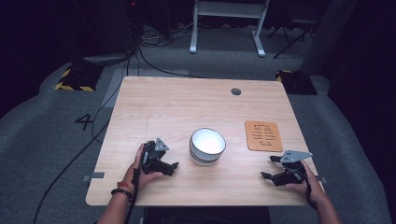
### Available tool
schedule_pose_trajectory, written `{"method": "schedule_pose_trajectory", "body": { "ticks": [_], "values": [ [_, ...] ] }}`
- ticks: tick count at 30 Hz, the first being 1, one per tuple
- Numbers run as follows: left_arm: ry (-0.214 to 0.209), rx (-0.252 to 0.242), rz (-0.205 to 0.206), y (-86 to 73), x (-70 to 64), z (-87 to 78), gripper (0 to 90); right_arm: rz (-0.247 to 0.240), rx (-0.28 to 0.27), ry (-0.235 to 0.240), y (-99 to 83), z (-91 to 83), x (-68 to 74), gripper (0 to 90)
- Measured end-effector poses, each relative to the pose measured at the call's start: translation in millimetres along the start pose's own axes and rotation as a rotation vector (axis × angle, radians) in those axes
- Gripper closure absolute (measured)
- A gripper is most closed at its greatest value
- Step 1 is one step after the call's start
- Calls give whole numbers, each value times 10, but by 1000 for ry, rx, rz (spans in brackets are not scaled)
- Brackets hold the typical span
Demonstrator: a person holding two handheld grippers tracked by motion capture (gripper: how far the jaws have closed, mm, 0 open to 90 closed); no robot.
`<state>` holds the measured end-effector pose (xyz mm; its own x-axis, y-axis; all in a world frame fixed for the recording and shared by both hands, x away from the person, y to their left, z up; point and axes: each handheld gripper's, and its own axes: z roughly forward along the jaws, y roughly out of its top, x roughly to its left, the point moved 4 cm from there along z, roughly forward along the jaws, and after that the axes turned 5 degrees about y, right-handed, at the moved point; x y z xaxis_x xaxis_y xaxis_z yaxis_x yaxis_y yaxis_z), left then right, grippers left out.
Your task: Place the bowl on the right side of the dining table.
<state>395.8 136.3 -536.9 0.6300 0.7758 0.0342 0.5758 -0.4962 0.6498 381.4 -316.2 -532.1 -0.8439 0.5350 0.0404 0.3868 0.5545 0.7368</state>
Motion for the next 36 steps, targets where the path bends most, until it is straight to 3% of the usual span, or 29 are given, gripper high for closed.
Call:
{"method": "schedule_pose_trajectory", "body": {
  "ticks": [36],
  "values": [
    [-3, 3, 0, 4, 1, 3, 1, 11, 12, -11, 5, 5, 2, 149]
  ]
}}
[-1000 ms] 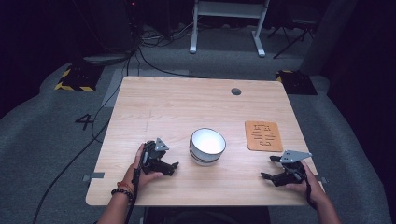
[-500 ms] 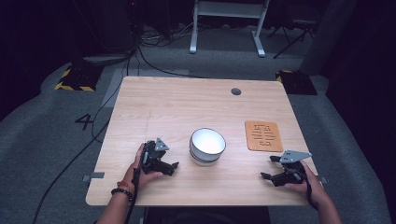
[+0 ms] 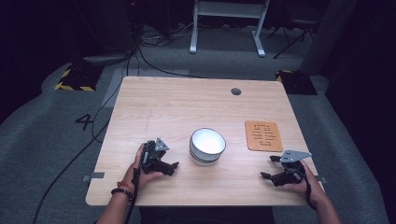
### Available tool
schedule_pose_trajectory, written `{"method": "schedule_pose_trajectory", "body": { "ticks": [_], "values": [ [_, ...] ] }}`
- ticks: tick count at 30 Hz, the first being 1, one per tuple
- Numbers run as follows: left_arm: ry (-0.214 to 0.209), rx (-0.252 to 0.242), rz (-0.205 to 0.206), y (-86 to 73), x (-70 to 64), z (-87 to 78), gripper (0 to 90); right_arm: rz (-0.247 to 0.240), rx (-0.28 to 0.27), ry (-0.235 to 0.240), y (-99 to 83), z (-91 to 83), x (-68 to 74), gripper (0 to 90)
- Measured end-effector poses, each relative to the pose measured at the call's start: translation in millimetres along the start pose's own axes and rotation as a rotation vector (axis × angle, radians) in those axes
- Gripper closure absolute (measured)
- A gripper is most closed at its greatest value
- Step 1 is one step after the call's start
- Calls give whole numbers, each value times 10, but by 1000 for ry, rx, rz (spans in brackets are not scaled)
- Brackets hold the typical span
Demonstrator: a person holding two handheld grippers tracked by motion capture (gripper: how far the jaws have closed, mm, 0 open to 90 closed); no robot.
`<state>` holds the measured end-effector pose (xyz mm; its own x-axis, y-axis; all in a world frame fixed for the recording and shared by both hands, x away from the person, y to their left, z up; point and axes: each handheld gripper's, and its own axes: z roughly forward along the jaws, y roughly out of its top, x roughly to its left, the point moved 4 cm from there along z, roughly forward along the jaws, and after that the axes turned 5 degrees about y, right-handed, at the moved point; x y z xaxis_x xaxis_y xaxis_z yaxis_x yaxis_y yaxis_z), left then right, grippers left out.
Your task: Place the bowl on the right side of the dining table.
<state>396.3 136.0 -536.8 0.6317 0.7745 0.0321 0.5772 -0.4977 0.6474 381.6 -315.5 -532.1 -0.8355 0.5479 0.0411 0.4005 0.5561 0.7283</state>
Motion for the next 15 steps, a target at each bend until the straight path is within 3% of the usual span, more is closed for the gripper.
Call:
{"method": "schedule_pose_trajectory", "body": {
  "ticks": [9, 15],
  "values": [
    [0, 0, -1, 0, 0, 0, 1, 21, 1, 3, 17, -8, -5, 184],
    [0, 1, -1, 0, 0, 0, 1, 44, -45, -10, 72, -100, -33, 180]
  ]
}}
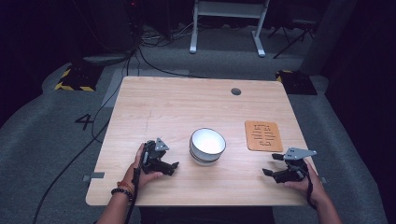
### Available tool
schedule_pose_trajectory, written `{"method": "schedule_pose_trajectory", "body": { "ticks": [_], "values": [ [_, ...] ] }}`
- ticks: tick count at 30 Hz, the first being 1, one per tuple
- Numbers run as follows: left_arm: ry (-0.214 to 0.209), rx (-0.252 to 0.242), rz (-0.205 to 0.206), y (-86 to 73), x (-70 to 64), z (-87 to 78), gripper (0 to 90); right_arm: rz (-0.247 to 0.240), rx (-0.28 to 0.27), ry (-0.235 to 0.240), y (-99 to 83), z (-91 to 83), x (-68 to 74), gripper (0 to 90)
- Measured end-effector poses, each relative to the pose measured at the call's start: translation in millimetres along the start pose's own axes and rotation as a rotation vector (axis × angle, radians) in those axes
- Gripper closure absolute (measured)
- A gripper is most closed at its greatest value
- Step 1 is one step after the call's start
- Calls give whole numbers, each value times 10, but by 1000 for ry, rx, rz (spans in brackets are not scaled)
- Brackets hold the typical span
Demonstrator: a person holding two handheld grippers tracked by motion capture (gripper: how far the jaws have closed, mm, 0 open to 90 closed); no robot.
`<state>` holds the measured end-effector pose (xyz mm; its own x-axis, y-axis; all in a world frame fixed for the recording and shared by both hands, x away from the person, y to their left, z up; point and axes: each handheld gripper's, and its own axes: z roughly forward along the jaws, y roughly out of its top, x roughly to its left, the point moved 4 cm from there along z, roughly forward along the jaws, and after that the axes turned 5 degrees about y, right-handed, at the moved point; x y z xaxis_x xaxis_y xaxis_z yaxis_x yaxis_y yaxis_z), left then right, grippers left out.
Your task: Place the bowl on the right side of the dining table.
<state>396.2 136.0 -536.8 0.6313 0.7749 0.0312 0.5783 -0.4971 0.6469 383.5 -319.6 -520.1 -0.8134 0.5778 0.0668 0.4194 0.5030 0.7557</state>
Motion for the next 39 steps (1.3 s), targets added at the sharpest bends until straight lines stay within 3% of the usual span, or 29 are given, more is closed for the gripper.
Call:
{"method": "schedule_pose_trajectory", "body": {
  "ticks": [5, 11, 31, 39],
  "values": [
    [0, 0, 0, 0, 0, 0, 1, 0, -33, -14, 60, -86, -4, 186],
    [0, 0, 0, 0, 0, 0, 1, -24, -52, 2, 175, -145, 60, 185],
    [1, 0, 0, 0, 0, 0, 1, -98, -70, -2, 502, -158, 207, 203],
    [0, -2, 1, 1, 0, 2, 1, -126, -88, 25, 697, -122, 270, 217]
  ]
}}
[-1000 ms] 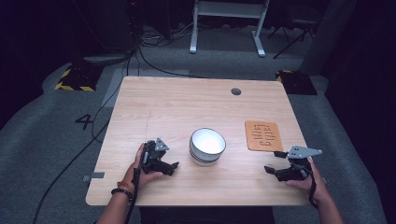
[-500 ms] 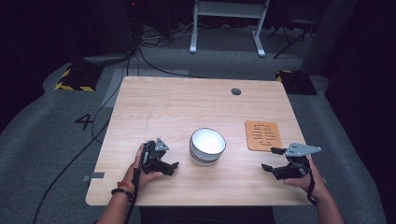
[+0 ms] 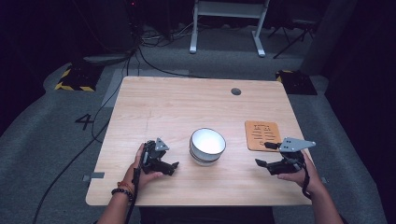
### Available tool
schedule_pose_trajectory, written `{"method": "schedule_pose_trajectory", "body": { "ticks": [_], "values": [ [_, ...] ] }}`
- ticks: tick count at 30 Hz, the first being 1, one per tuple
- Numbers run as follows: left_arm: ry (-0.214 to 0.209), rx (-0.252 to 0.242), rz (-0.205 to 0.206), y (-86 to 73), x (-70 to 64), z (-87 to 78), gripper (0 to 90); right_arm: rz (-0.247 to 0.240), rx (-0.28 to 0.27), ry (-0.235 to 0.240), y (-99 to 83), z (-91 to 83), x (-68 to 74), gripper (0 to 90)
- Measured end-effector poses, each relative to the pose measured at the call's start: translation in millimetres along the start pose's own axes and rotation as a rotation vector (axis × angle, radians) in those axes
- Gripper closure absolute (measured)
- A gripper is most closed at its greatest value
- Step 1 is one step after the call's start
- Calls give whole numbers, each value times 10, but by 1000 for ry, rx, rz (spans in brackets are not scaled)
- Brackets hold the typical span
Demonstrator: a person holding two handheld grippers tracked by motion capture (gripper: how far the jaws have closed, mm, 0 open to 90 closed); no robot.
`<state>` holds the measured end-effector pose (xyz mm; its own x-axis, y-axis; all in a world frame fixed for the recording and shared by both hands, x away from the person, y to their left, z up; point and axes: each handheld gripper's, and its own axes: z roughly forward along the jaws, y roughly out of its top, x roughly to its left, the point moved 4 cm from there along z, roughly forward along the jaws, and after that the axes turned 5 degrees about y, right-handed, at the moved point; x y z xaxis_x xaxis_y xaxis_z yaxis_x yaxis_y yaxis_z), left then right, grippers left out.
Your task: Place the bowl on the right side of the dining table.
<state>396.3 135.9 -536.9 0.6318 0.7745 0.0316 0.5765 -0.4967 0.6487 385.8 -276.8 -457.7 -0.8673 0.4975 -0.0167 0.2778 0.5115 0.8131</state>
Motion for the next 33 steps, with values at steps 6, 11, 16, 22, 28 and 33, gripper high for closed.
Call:
{"method": "schedule_pose_trajectory", "body": {
  "ticks": [6, 11, 16, 22, 28, 33],
  "values": [
    [0, -1, 1, 1, 0, 1, 1, -7, -10, 11, 121, 43, 26, 226],
    [0, -1, 1, 0, 0, 1, 1, -30, -2, 19, 232, 110, 62, 233],
    [0, -1, 1, 1, 0, 1, 1, -55, -11, 48, 359, 161, 120, 239],
    [0, -1, 0, 1, 0, 1, 1, -96, -13, 77, 507, 266, 234, 243],
    [0, -1, 1, 1, 0, 1, 1, -123, -16, 100, 657, 376, 337, 244],
    [0, -1, 1, 1, 0, 1, 1, -132, -23, 135, 735, 440, 396, 245]
  ]
}}
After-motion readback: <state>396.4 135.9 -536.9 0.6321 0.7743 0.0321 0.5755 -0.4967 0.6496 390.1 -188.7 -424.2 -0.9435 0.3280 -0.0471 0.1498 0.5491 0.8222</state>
